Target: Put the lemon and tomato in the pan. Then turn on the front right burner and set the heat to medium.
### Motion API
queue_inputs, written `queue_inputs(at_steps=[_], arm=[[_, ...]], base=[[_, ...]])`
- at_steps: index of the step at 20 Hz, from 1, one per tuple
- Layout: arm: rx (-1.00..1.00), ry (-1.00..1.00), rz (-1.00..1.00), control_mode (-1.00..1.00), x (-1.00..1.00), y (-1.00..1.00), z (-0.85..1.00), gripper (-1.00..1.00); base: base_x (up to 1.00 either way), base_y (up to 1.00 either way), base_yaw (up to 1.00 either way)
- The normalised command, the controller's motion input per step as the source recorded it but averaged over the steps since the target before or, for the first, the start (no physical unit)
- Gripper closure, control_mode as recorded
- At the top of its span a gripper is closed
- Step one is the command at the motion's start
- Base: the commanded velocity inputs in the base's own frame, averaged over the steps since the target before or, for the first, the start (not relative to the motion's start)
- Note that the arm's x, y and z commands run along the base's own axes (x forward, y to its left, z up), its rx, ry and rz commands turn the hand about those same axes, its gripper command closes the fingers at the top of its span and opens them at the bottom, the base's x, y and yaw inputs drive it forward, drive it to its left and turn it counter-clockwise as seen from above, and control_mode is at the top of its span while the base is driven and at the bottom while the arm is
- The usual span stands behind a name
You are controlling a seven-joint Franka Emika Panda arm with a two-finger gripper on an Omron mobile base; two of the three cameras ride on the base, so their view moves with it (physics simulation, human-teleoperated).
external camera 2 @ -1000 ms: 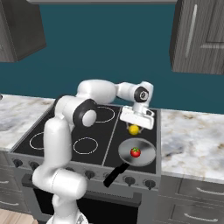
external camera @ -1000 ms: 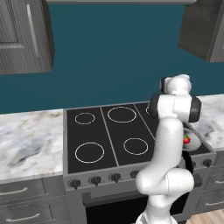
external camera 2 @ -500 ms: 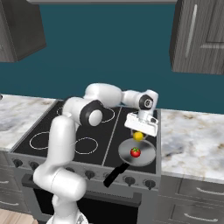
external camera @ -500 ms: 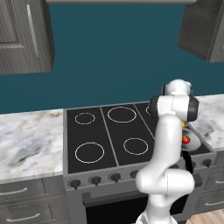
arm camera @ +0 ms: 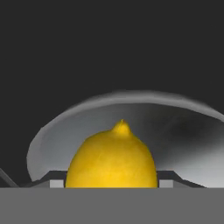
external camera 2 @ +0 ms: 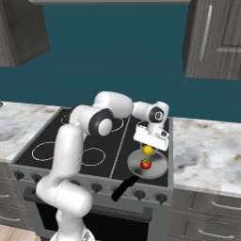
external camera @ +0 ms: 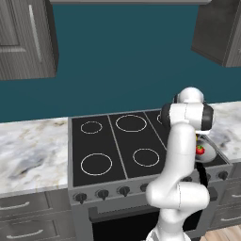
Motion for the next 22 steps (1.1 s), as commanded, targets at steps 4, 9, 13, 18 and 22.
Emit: queue_inputs(at_steps=[4, 9, 13, 18, 22], arm=[[0.00, 0.01, 0.00, -1.00, 0.00, 0.00, -0.27, 1.00], [0.00, 0.03, 0.00, -1.00, 0.00, 0.00, -0.10, 1.00], [0.00, 0.00, 0.00, -1.00, 0.00, 0.00, 0.00, -1.00], [0.00, 0.00, 0.00, -1.00, 0.00, 0.00, 0.00, -1.00], [0.00, 0.00, 0.00, -1.00, 0.00, 0.00, 0.03, -1.00]], base=[[0.00, 0.00, 0.00], [0.00, 0.00, 0.00], [0.00, 0.00, 0.00], [0.00, 0.00, 0.00], [0.00, 0.00, 0.00]])
